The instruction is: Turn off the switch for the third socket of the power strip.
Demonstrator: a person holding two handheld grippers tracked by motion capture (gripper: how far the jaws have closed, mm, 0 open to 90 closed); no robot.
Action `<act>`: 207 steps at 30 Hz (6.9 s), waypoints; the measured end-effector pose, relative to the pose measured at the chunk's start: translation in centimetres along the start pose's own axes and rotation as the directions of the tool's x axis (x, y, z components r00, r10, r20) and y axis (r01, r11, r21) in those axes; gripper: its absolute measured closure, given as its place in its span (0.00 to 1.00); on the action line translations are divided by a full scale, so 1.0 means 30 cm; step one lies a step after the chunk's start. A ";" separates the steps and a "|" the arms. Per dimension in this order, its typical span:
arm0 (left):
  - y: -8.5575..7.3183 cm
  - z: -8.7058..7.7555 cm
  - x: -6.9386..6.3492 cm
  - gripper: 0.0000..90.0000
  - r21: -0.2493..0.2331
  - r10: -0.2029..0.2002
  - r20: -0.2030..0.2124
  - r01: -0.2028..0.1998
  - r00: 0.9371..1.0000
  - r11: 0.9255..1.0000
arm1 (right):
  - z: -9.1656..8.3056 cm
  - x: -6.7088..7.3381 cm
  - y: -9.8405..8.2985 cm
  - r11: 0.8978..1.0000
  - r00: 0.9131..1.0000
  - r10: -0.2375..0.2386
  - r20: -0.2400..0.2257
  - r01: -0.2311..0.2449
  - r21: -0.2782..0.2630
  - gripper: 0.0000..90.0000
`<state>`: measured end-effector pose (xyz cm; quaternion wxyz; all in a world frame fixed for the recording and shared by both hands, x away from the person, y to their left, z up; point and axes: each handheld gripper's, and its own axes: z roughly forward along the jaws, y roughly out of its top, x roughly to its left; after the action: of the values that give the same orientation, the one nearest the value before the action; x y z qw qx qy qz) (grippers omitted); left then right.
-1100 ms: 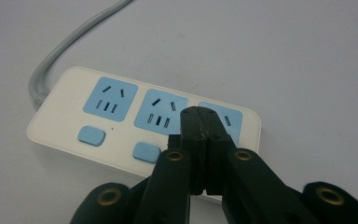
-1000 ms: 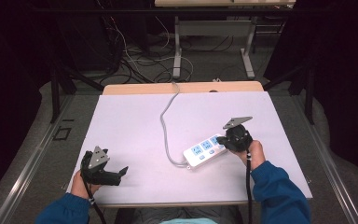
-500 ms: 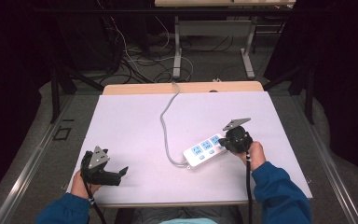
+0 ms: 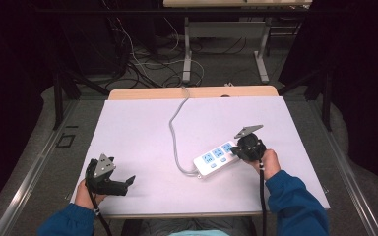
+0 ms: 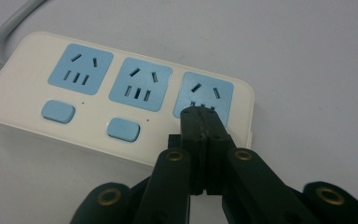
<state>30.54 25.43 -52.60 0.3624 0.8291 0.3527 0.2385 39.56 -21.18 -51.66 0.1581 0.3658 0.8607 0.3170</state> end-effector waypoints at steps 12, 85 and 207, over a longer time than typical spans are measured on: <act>0.000 0.000 0.000 0.00 0.001 0.000 0.001 0.000 1.000 1.000 | 0.013 0.004 -0.002 1.000 1.000 -0.015 0.003 0.015 0.017 1.00; -0.002 0.005 -0.003 0.00 0.003 -0.004 0.006 0.004 1.000 1.000 | 0.023 0.001 -0.014 0.999 1.000 0.029 -0.005 -0.029 0.017 1.00; 0.000 0.002 -0.002 0.00 0.005 0.006 0.001 -0.006 1.000 1.000 | -0.075 0.017 -0.009 0.991 1.000 0.013 -0.010 -0.014 -0.131 0.37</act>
<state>30.54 25.37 -52.63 0.3600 0.8311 0.3506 0.2380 37.95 -21.93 -50.18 0.1755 0.3590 0.8361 0.3758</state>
